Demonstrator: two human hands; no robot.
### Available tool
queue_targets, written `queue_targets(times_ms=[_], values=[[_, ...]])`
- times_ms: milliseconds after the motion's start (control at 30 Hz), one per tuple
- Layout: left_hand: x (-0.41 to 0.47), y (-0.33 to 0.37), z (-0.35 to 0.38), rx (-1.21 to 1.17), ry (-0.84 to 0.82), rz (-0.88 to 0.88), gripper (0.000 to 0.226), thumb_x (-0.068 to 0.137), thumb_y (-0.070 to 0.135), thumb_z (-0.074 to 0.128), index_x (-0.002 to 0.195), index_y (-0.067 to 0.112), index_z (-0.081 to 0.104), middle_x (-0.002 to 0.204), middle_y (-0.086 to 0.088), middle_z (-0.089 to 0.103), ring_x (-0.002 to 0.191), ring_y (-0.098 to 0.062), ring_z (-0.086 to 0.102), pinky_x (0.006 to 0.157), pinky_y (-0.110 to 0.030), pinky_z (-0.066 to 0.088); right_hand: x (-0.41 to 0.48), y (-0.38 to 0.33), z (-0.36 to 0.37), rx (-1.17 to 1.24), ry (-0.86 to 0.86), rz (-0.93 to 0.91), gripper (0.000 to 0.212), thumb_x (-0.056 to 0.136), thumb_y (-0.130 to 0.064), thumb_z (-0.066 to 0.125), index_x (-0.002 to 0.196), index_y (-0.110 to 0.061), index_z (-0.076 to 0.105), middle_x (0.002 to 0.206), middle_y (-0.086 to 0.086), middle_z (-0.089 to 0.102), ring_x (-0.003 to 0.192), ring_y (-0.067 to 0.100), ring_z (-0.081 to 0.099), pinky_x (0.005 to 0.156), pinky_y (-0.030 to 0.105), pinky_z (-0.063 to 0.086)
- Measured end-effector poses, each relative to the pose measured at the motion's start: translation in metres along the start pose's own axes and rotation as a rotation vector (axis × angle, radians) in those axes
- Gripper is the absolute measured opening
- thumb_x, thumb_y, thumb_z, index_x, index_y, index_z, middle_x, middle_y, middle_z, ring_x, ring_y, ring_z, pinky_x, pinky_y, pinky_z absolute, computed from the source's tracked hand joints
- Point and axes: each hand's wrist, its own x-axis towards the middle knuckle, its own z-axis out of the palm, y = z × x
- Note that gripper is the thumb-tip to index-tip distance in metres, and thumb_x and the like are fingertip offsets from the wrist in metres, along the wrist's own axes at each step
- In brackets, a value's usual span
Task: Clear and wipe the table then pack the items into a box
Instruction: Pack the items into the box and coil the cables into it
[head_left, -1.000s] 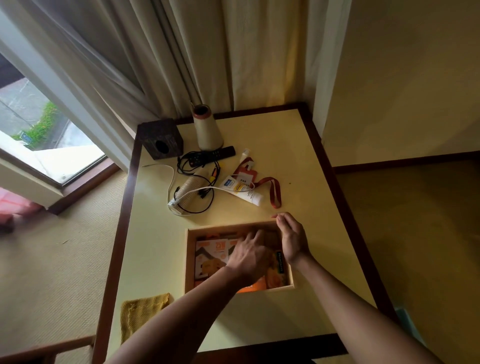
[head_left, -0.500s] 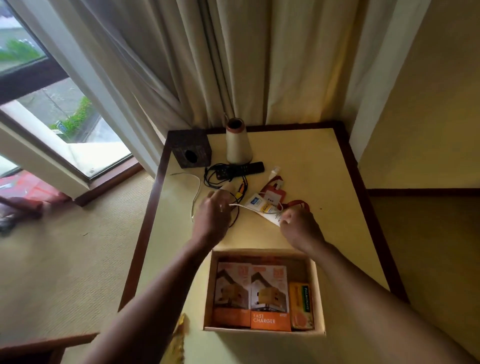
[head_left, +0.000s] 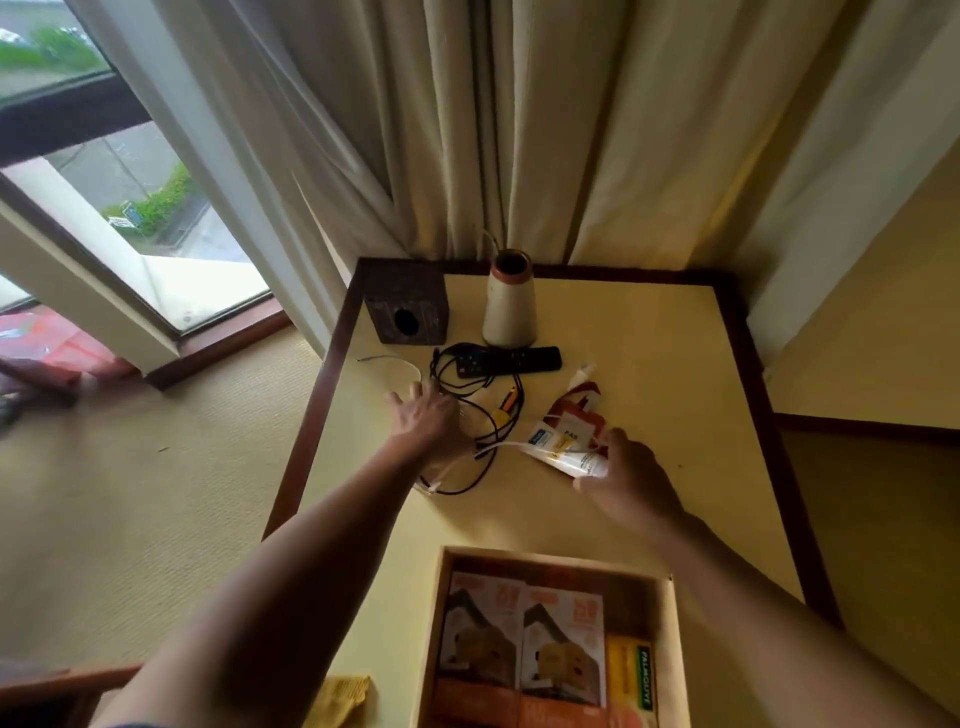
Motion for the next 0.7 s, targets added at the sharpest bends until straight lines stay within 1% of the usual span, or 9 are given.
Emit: queue_targets(times_ms=[133,200,267,333,400,500,567,633,700], values=[[-0.017,-0.008,-0.004,-0.228,0.108,-0.041,0.074,0.072,0.063,0.073,0.128,0.02,0.05,0.129,-0.006,0.052,0.119,-0.026,0.045,0.101,-0.048,0.04,-0.026,-0.011,-0.038,0.014,0.097,-0.072,0.052,0.079,-0.041,0.078,0.123,-0.017,0.065,0.115,0.007,0.067,0.101,0.024,0.064,0.08,0.038,0.058],[-0.035,-0.008,-0.005,-0.461,0.193,-0.088,0.065,0.073,0.056,0.074,0.122,0.023,0.045,0.116,-0.002,0.059,0.107,-0.024,0.05,0.094,-0.044,0.04,-0.043,-0.014,-0.052,0.043,0.148,-0.116,0.042,0.083,-0.037,0.078,0.118,-0.017,0.066,0.111,0.004,0.064,0.097,0.02,0.062,0.073,0.032,0.058],[-0.056,-0.006,-0.004,-0.678,0.318,-0.154,0.053,0.072,0.052,0.073,0.11,0.026,0.045,0.102,0.0,0.063,0.095,-0.022,0.053,0.089,-0.042,0.04,-0.064,-0.016,-0.062,0.072,0.204,-0.129,0.036,0.086,-0.032,0.076,0.118,-0.019,0.063,0.107,0.0,0.057,0.091,0.014,0.057,0.062,0.018,0.047],[-0.072,-0.004,0.001,-0.79,0.467,-0.217,0.051,0.07,0.053,0.069,0.109,0.026,0.05,0.099,0.004,0.062,0.094,-0.019,0.053,0.089,-0.04,0.038,-0.085,-0.015,-0.066,0.14,0.265,-0.119,0.037,0.089,-0.03,0.074,0.121,-0.02,0.06,0.107,-0.002,0.052,0.087,0.008,0.054,0.057,0.011,0.04],[-0.083,-0.001,0.005,-0.952,0.505,-0.254,0.051,0.07,0.055,0.067,0.111,0.028,0.055,0.1,0.007,0.062,0.097,-0.019,0.056,0.096,-0.044,0.042,-0.106,-0.012,-0.067,0.269,0.347,-0.117,0.037,0.089,-0.028,0.074,0.123,-0.019,0.06,0.109,-0.002,0.055,0.084,0.001,0.055,0.05,0.01,0.045],[-0.084,-0.002,0.004,-1.226,0.358,-0.333,0.039,0.072,0.063,0.066,0.099,0.038,0.059,0.093,0.006,0.069,0.093,-0.023,0.066,0.096,-0.057,0.051,-0.137,-0.009,-0.065,0.555,0.406,-0.082,0.033,0.088,-0.03,0.076,0.118,-0.023,0.064,0.11,-0.002,0.064,0.088,0.003,0.064,0.052,0.013,0.052],[-0.083,-0.002,-0.008,-1.236,0.207,-0.341,0.043,0.072,0.067,0.062,0.096,0.031,0.063,0.091,-0.001,0.072,0.087,-0.026,0.068,0.094,-0.056,0.053,-0.153,-0.008,-0.064,0.708,0.384,-0.051,0.026,0.088,-0.032,0.076,0.111,-0.026,0.067,0.104,-0.004,0.071,0.088,0.009,0.07,0.056,0.018,0.055],[-0.091,-0.001,-0.034,-1.162,0.017,-0.276,0.037,0.08,0.056,0.064,0.091,0.021,0.066,0.09,-0.007,0.072,0.076,-0.023,0.066,0.081,-0.042,0.056,-0.17,-0.006,-0.062,0.799,0.289,-0.037,0.019,0.089,-0.028,0.075,0.107,-0.025,0.068,0.099,-0.004,0.072,0.08,0.008,0.072,0.053,0.018,0.054],[-0.096,-0.007,-0.058,-0.875,-0.169,-0.181,0.029,0.093,0.043,0.064,0.09,0.013,0.065,0.089,-0.009,0.07,0.073,-0.021,0.064,0.072,-0.035,0.054,-0.18,-0.001,-0.054,0.825,0.151,-0.023,0.016,0.09,-0.024,0.074,0.105,-0.024,0.068,0.097,-0.002,0.073,0.077,0.009,0.073,0.054,0.018,0.055]])
